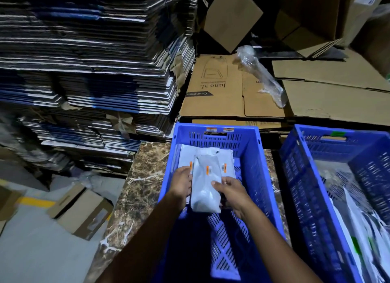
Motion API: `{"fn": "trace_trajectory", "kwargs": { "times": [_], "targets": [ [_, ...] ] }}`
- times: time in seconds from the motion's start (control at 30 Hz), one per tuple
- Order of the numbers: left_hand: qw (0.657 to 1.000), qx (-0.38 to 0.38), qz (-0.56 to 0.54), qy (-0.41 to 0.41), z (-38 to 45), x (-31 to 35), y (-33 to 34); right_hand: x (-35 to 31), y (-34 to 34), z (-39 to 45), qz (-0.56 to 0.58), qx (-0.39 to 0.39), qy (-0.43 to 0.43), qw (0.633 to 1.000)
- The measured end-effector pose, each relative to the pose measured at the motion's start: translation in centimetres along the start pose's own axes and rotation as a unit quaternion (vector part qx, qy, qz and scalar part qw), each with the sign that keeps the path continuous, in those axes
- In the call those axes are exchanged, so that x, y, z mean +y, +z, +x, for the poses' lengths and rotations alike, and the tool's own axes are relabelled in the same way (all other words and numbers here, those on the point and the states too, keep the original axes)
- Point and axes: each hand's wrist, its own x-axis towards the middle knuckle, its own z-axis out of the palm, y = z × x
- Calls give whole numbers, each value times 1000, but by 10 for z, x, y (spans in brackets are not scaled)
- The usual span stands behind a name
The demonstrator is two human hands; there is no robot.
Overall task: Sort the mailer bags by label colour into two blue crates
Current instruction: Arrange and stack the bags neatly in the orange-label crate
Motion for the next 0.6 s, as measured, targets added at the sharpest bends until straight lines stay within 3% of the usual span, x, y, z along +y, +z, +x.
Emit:
{"fn": "trace_trajectory", "kwargs": {
  "times": [0.1, 0.2, 0.4, 0.5, 0.6],
  "targets": [
    [999, 32, 16, 19, 1, -2, -4, -10, 12, 32, -60, 69, -46, 995],
    [993, 103, 22, 57, 6, -13, -9, -14, 28, 54, -143, 75, -92, 982],
    [962, 103, 219, 122, -25, -25, 0, -14, 35, 79, -303, 59, -113, 944],
    [905, 107, 337, 237, -20, -51, -2, -26, 24, 89, -356, 117, -197, 906],
    [824, 110, 441, 338, 0, -54, 2, -32, 12, 102, -450, 157, -282, 832]
  ]
}}
